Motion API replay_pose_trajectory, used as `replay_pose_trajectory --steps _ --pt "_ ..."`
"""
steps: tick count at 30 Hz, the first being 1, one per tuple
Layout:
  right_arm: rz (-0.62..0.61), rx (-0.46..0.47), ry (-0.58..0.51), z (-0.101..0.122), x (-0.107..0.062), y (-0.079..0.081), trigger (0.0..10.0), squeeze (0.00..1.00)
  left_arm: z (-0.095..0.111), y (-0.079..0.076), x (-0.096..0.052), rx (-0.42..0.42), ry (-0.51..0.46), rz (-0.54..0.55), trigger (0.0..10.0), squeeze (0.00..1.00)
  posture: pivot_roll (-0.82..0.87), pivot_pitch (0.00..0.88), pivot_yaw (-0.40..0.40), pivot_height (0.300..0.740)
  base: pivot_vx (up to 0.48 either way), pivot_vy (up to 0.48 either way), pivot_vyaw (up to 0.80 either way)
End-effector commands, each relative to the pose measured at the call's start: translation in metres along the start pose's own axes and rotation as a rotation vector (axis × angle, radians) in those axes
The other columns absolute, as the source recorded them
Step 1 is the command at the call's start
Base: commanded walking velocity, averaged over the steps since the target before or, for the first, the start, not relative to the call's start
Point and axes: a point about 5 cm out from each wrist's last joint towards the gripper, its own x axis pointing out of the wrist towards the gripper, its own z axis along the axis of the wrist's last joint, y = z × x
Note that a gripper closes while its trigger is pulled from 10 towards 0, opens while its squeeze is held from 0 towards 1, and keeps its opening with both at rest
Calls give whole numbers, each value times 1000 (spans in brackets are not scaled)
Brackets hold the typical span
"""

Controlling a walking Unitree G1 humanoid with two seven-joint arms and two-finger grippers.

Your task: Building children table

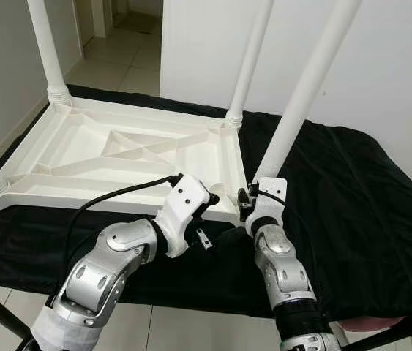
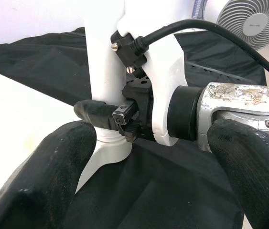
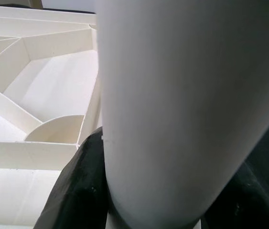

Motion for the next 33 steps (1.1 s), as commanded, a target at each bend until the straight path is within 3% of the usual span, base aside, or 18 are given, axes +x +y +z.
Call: replay_pose_trajectory --steps 1,2,3,4,6,7,12,17,19,20,21,24,25,33 --pt "-70 -23 23 -4 -3 -10 0 0 -1 -1 2 0 3 -1 10000 0 59 0 -140 740 0 0 0" --pt "-69 -29 17 -3 -3 -12 1255 0 -1 -1 2 1 3 0 10000 0 59 0 -140 740 0 0 0" --pt "-55 -24 8 -3 -3 -13 9529 0 -1 -1 2 1 4 1 10000 0 64 0 -145 740 0 0 0" --pt "-56 -24 4 -2 -5 -15 10000 16 -1 -2 2 0 2 3 10000 0 64 0 -145 740 0 0 0" --pt "-57 -24 4 -2 -6 -16 10000 16 -1 -2 2 -1 1 4 10000 0 64 0 -145 740 0 0 0" --pt "-55 -17 -2 -1 -9 -18 10000 1000 -1 -2 2 -1 1 6 10000 0 64 0 -145 740 0 0 0" --pt "64 30 -11 -3 -13 -26 10000 1000 -3 -3 0 -4 2 11 10000 0 69 0 -151 740 0 0 0" --pt "179 8 -28 -5 -15 -38 10000 1000 -3 -4 0 -5 3 10 10000 0 66 0 -151 740 0 0 0" --pt "279 -14 -25 -8 -17 -42 10000 1000 -3 -4 0 -8 3 9 10000 0 66 0 -151 740 0 0 0" --pt "338 -46 -16 -11 -17 -46 10000 431 -3 -5 0 -7 4 6 10000 0 66 0 -151 740 0 0 0" --pt "392 -69 -14 -12 -17 -49 10000 0 -3 -4 0 -6 5 4 10000 0 56 0 -135 740 0 0 0" --pt "452 -92 -3 -14 -16 -53 10000 0 -3 -4 -1 -4 6 1 10000 0 56 0 -135 740 0 0 0" --pt "539 -121 -5 -16 -15 -53 10000 0 -2 -3 -1 -2 7 0 10000 0 56 0 -119 740 0 0 0" --pt "612 -141 -8 -17 -10 -51 10000 0 -2 -2 -1 1 9 -1 10000 0 59 0 -118 740 0 0 0"
